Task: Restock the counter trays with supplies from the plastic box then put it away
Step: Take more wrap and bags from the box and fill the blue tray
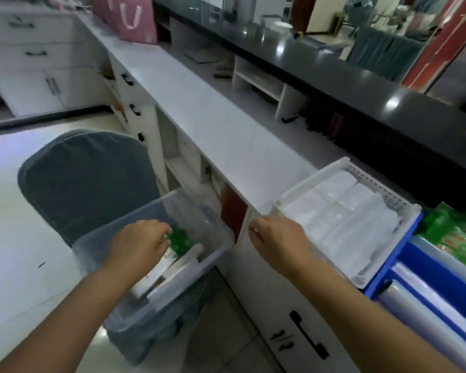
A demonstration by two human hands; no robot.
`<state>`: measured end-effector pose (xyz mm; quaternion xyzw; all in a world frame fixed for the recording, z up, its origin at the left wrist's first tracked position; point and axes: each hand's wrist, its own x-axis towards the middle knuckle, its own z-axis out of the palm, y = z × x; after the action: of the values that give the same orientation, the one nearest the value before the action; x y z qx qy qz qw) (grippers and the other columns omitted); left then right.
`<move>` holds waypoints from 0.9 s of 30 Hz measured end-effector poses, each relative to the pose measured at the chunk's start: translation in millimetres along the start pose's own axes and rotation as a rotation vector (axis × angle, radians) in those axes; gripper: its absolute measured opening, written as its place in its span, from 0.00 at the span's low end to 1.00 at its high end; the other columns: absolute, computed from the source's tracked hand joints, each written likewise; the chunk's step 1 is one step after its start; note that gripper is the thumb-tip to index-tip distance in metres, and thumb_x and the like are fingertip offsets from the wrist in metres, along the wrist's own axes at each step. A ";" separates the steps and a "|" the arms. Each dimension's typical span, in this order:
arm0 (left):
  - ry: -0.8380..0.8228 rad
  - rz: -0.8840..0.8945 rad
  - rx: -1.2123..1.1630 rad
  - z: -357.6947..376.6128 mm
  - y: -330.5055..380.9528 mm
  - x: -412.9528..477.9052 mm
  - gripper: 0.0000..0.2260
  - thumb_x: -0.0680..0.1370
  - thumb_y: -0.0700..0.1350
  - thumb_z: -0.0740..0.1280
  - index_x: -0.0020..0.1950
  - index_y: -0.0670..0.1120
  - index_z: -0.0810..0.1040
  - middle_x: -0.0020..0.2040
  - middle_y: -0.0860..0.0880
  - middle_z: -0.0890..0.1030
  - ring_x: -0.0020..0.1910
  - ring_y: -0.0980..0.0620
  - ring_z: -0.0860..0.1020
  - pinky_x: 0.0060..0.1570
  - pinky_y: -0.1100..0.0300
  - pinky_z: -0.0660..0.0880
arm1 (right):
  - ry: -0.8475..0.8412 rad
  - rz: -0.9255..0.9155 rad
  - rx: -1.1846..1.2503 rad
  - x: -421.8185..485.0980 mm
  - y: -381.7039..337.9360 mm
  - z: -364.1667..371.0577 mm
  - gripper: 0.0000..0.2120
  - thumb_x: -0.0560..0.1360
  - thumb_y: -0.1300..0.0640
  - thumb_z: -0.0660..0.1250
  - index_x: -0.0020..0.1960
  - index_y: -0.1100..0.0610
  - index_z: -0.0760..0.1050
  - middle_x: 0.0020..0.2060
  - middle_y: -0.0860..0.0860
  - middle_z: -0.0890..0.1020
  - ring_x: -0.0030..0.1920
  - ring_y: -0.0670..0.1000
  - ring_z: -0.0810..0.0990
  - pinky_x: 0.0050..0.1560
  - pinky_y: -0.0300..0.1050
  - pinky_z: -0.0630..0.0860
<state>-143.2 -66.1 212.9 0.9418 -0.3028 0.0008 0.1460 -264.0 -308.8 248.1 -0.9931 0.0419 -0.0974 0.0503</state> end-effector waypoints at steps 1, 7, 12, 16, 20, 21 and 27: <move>-0.003 -0.043 0.006 -3.0 -22.7 -8.6 0.07 0.75 0.47 0.66 0.51 0.51 0.81 0.49 0.51 0.83 0.49 0.47 0.79 0.39 0.56 0.71 | -0.024 -0.014 0.005 8.8 -19.4 9.5 0.12 0.77 0.55 0.57 0.42 0.56 0.78 0.36 0.51 0.81 0.36 0.54 0.78 0.33 0.48 0.75; -0.027 -0.257 -0.004 -13.1 -123.7 -48.5 0.09 0.75 0.46 0.64 0.51 0.51 0.81 0.51 0.49 0.83 0.48 0.45 0.79 0.41 0.57 0.73 | -0.156 -0.029 0.068 43.0 -91.3 63.7 0.11 0.77 0.53 0.59 0.42 0.56 0.77 0.39 0.52 0.81 0.39 0.55 0.78 0.37 0.51 0.75; -0.105 -0.370 -0.079 7.4 -162.6 -65.7 0.08 0.76 0.48 0.64 0.51 0.52 0.81 0.46 0.49 0.83 0.43 0.49 0.79 0.41 0.57 0.76 | -0.268 -0.061 0.086 66.4 -105.9 111.6 0.08 0.74 0.57 0.64 0.40 0.60 0.77 0.35 0.57 0.82 0.35 0.61 0.79 0.32 0.50 0.72; -0.165 -0.439 -0.080 32.7 -186.2 -68.6 0.09 0.76 0.48 0.63 0.54 0.53 0.80 0.49 0.50 0.82 0.45 0.49 0.79 0.41 0.59 0.74 | -0.335 -0.116 0.066 97.6 -108.1 157.9 0.08 0.68 0.63 0.71 0.32 0.60 0.75 0.26 0.58 0.80 0.25 0.59 0.77 0.25 0.43 0.61; -0.248 -0.479 -0.045 53.0 -204.0 -51.1 0.11 0.76 0.47 0.63 0.57 0.53 0.79 0.51 0.50 0.82 0.47 0.50 0.78 0.40 0.63 0.68 | -0.504 -0.120 0.090 134.4 -104.9 218.4 0.08 0.75 0.57 0.63 0.44 0.57 0.79 0.39 0.57 0.84 0.38 0.60 0.81 0.33 0.45 0.71; -0.262 -0.497 -0.032 58.1 -207.8 -43.6 0.11 0.77 0.47 0.63 0.58 0.52 0.79 0.51 0.50 0.82 0.47 0.50 0.78 0.39 0.63 0.67 | -0.563 -0.126 0.085 144.1 -102.8 234.5 0.09 0.76 0.56 0.61 0.46 0.57 0.79 0.42 0.56 0.84 0.41 0.59 0.81 0.37 0.45 0.73; -0.291 -0.555 -0.044 96.5 -224.8 7.6 0.09 0.75 0.47 0.67 0.54 0.51 0.81 0.48 0.51 0.84 0.44 0.50 0.80 0.41 0.61 0.72 | -0.953 -0.244 -0.014 183.0 -85.1 330.1 0.13 0.78 0.57 0.57 0.58 0.57 0.75 0.54 0.57 0.81 0.52 0.57 0.80 0.52 0.49 0.77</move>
<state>-17.1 77.0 59.5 0.9753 -0.0519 -0.1804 0.1163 -13.7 -211.1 -30.3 -0.9252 -0.1017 0.3628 0.0454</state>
